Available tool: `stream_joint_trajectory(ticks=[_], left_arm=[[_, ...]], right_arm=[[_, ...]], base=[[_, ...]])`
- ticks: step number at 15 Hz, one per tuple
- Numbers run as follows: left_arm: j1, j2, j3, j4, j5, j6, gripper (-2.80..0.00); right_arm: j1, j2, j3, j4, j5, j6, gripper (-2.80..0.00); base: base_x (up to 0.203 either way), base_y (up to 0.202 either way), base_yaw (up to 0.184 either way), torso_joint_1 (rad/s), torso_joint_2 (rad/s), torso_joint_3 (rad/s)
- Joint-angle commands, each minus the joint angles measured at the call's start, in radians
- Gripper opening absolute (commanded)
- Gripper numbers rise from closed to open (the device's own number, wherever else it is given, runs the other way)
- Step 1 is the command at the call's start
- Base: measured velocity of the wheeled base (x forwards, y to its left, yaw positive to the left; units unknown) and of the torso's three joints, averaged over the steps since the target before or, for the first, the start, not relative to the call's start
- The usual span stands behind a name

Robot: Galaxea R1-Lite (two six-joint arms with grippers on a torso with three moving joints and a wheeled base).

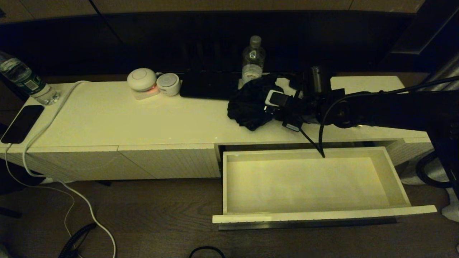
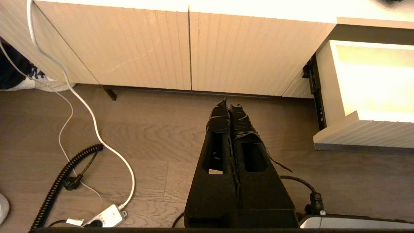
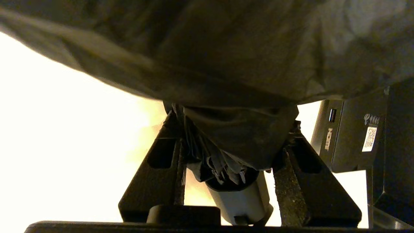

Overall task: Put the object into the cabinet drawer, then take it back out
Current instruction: Put the umbrella in the drawer

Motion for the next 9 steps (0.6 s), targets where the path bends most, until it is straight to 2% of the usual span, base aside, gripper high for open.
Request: stream_joint_trajectory(ticks=[1,6,9], left_arm=[[0.000,-0.002,0.000,0.000,0.000,-0.001,-2.80],[0.000,-0.002,0.000,0.000,0.000,-0.001,-2.80],[0.000,-0.002,0.000,0.000,0.000,-0.001,-2.80]], right_arm=[[0.010,-0.056,0.041,-0.014,0.006,-0.012,-2.80],[0.031,-0.213,0.203,-0.018,0.005,-0.020,-2.80],[0.039,-0.327,0.345,-0.018,0.004,-0.022,-2.80]], base=[[0.000,0.000,0.000,0.000,0.00,0.000],[0.000,0.000,0.000,0.000,0.00,0.000],[0.000,0.000,0.000,0.000,0.00,0.000]])
